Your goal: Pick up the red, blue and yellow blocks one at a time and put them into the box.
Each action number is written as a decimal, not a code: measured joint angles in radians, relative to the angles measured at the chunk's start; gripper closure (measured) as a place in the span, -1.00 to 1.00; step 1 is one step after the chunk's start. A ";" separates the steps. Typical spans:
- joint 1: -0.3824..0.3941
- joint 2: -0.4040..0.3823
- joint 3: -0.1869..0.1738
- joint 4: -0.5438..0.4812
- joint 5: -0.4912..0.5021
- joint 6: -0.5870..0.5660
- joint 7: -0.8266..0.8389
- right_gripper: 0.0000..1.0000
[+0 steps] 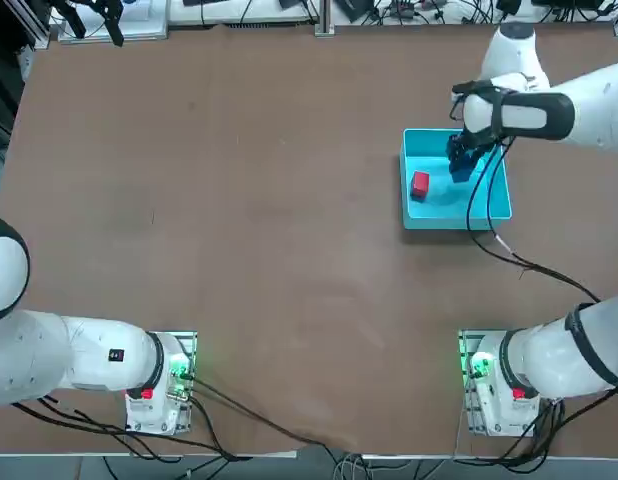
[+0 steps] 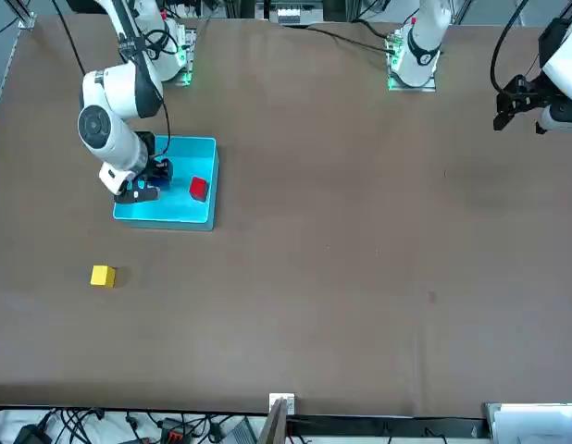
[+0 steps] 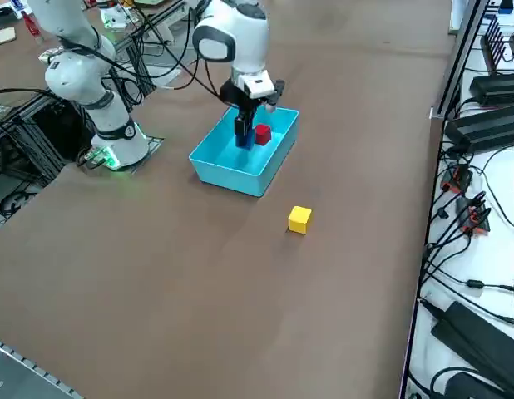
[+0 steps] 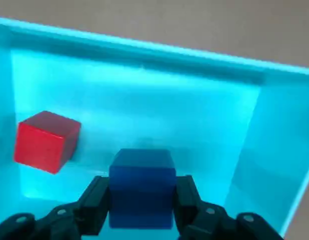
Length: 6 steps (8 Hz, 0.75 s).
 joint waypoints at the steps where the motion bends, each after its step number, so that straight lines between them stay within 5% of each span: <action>1: -0.010 0.000 0.000 -0.040 0.000 0.048 -0.011 -0.37; 6: -0.052 0.007 -0.001 -0.109 0.000 0.134 -0.066 -0.37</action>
